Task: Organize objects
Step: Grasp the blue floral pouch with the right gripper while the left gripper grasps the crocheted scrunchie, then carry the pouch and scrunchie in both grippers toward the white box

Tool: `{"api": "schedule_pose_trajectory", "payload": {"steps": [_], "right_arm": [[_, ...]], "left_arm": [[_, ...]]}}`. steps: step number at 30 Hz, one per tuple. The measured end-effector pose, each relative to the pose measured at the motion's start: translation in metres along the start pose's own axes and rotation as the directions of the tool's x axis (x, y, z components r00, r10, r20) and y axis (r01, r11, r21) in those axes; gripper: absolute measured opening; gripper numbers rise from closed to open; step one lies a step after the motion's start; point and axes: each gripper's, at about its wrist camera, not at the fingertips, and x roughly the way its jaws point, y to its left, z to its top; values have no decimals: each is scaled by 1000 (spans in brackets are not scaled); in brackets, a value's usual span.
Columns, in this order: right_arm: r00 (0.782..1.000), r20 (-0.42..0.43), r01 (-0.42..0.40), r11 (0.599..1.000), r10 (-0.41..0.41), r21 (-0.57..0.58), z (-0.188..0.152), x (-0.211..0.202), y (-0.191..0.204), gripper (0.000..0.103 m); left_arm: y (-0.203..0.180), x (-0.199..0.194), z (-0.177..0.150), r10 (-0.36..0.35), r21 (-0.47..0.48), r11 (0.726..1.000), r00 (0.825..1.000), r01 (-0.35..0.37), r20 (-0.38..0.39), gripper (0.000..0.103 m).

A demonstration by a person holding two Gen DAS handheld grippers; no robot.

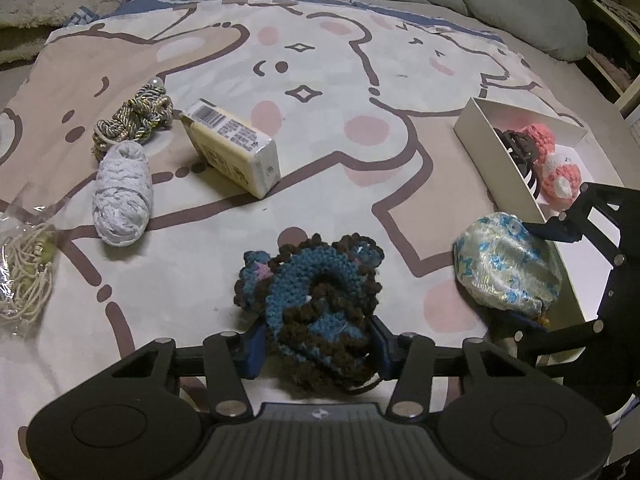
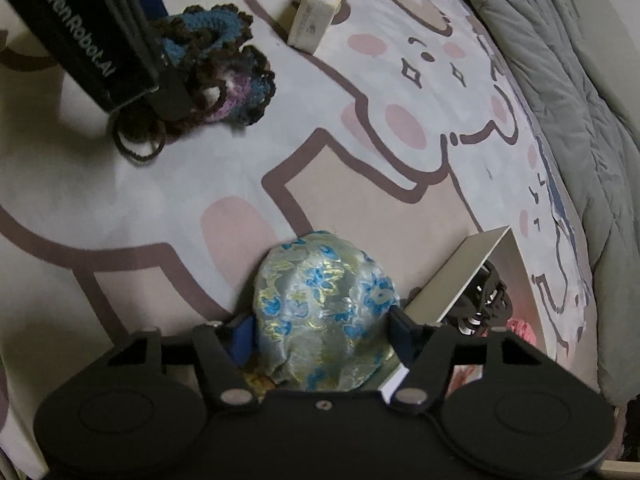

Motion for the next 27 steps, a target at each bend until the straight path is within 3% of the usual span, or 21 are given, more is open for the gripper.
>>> {"api": "schedule_pose_trajectory", "payload": {"steps": [5,14,23,27], "right_arm": [[1000,30,6,999,-8,54,2,-6,-7,63],[990,139,-35,967,0,253,2,-35,-37,63],[971,232,-42,912,-60,408,-2,-64,-64,63],[957,271,-51,867,-99,495,-6,-78,-79,63]], "left_arm": [[4,-8,1,1,-16,1000,1000,0,28,49],[11,-30,8,7,-48,999,994,-1,112,49],[10,-56,17,9,-60,998,980,3,200,49],[7,-68,24,19,-60,998,970,-4,243,49]]}}
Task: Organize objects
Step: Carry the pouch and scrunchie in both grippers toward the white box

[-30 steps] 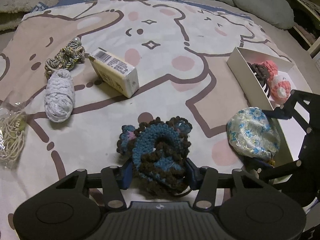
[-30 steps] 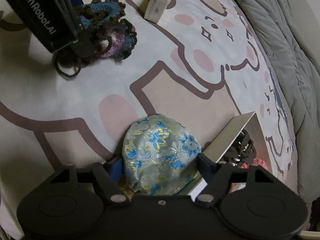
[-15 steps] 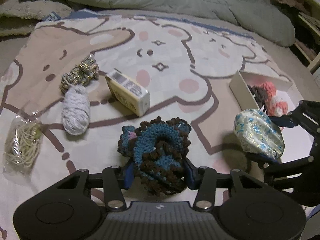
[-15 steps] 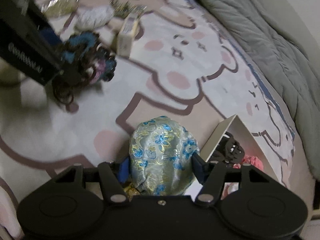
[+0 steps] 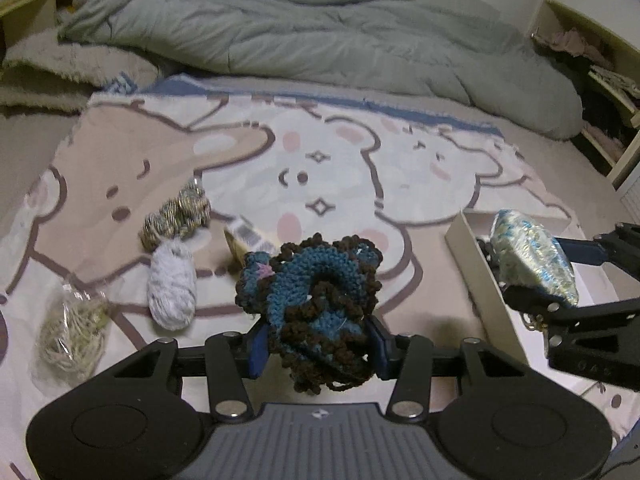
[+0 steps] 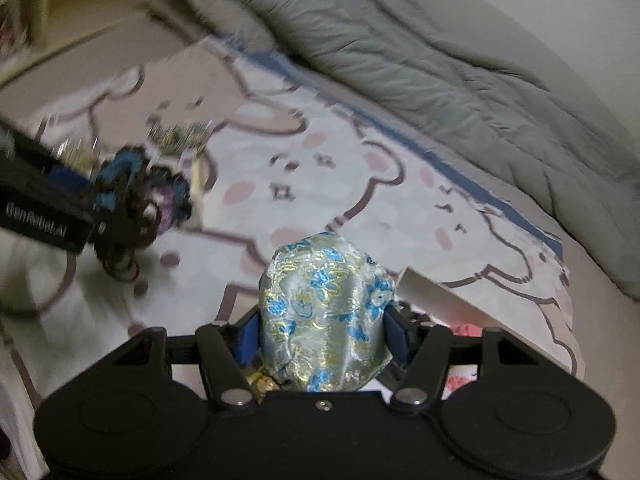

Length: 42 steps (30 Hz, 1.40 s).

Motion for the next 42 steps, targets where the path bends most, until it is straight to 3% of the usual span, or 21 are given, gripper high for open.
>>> {"api": "schedule_pose_trajectory", "payload": {"steps": [4,19,30,42], "right_arm": [[999,42,7,995,-11,102,6,-13,-15,63],[990,128,14,951,-57,309,1,-39,-46,63],[980,151,50,899,-128,435,-21,-50,-93,63],[969,95,141,822,-230,552,-61,-47,-157,63]], "left_arm": [[-5,-9,6,0,2,1000,999,0,36,49],[-33,-32,27,-9,7,1000,987,8,159,49],[-84,-22,37,-81,46,996,982,74,173,49],[-150,3,44,-210,74,977,964,201,161,49]]}}
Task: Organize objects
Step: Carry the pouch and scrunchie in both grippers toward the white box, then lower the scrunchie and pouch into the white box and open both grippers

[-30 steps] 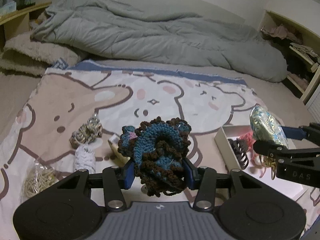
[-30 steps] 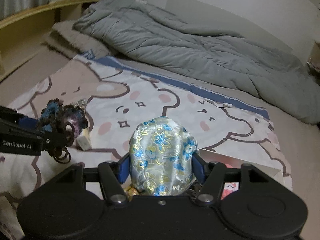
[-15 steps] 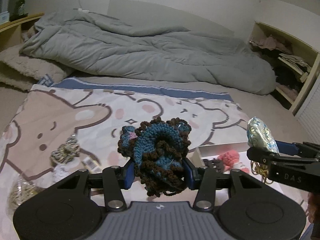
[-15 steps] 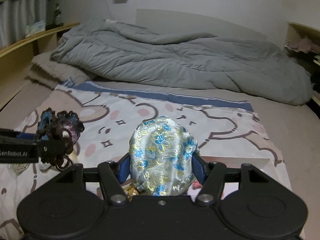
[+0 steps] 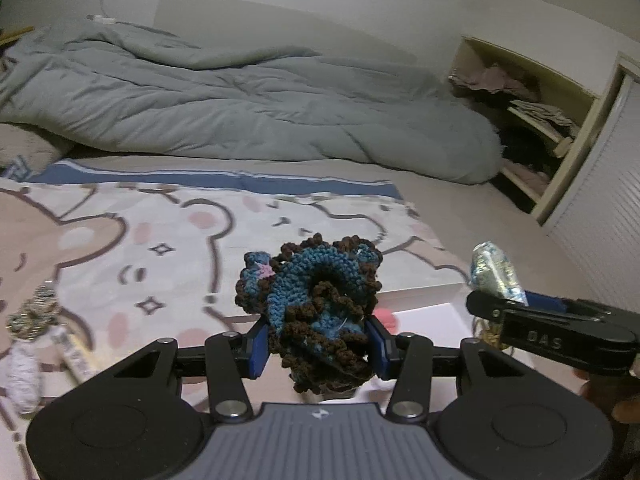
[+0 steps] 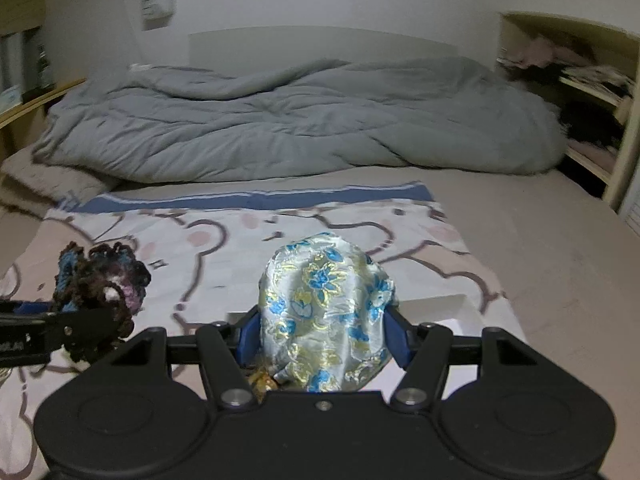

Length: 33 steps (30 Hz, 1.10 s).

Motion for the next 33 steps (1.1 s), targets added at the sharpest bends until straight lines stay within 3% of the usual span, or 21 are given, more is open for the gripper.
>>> {"api": "schedule_pose_trajectory", "payload": {"steps": [8,17,33], "right_arm": [[997,-20,70,996,-69,48,-7,12,-42,63],[992,-32,128,986,-125,103,-13,23,-83,63],[981,-86,186,966,-173,177,-28,71,-130,63]], "left_arm": [[-35,34,-1,-71,17,997,997,71,-34,49],[-75,67,-2,-177,30,983,982,179,-62,50],[-110,136,-8,-300,-79,953,946,292,-120,50]]}}
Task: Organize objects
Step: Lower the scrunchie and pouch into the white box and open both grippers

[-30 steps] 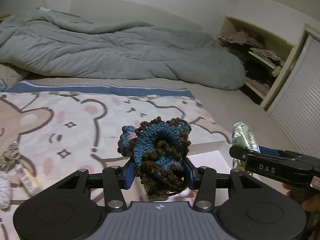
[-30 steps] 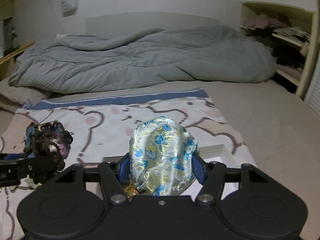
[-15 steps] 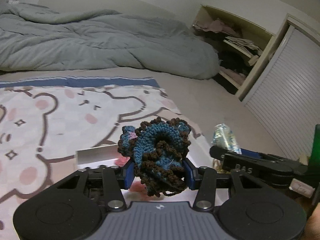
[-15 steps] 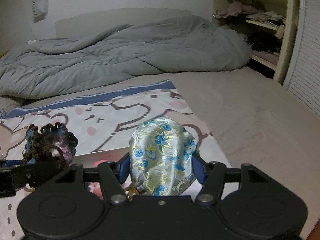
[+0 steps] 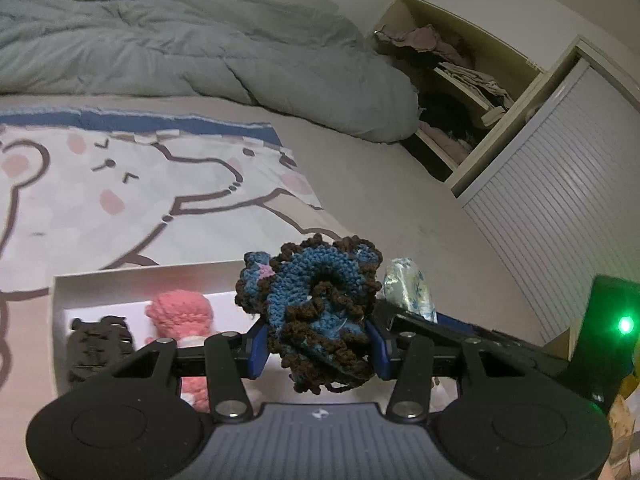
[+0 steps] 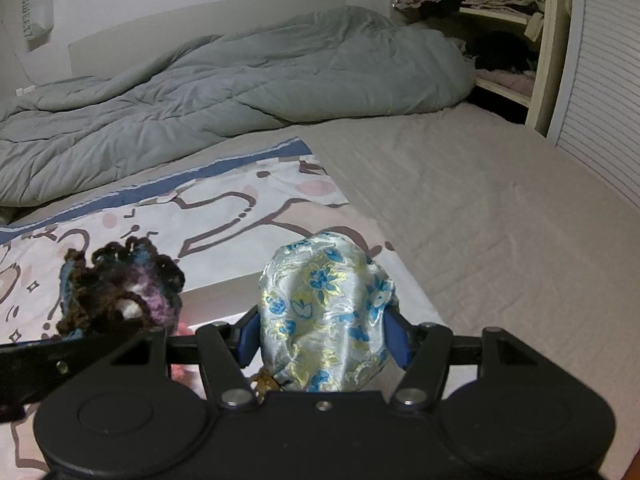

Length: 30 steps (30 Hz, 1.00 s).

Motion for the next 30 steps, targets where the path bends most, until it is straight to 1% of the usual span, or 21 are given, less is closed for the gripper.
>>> {"api": "schedule_pose_trajectory", "payload": {"steps": [4,6,11,14,17,20,21,22,23,26,30], "right_arm": [[1000,-9,0,1000,0,-1,-2,9,-6,63],[1000,-12,-3,1000,3,-5,-3,14,-8,63],[1000,-24,-12,999,11,-30,-6,27,-6,63],[999,-35,-22,998,20,-51,-7,33,-2,63],[999,-42,-37,997,34,-63,-8,38,4,63],[998,-45,-47,996,43,-73,-8,43,9,64],[998,-52,-49,996,45,-69,-8,45,9,65],[997,-61,-48,997,44,-63,-8,47,9,66],[997,-69,-46,997,42,-56,-9,48,9,70],[996,-78,-42,999,39,-33,-10,48,5,76],[996,-78,-49,999,49,9,-9,43,-2,79]], "left_arm": [[10,23,1,-31,-41,999,999,30,-24,50],[16,35,0,-32,-62,998,999,30,-43,50],[28,62,-6,0,-74,997,995,-7,-96,50],[37,72,-8,32,-92,995,993,-43,-109,50],[45,76,-9,70,-104,991,992,-81,-105,50],[49,75,-7,87,-113,989,992,-97,-90,51],[50,74,-6,89,-117,988,992,-99,-88,53],[51,73,-5,85,-119,988,992,-95,-89,57],[51,72,-4,80,-122,988,993,-90,-90,60],[50,71,-3,79,-119,989,993,-89,-90,63],[49,69,-3,78,-118,989,993,-89,-93,65]]}}
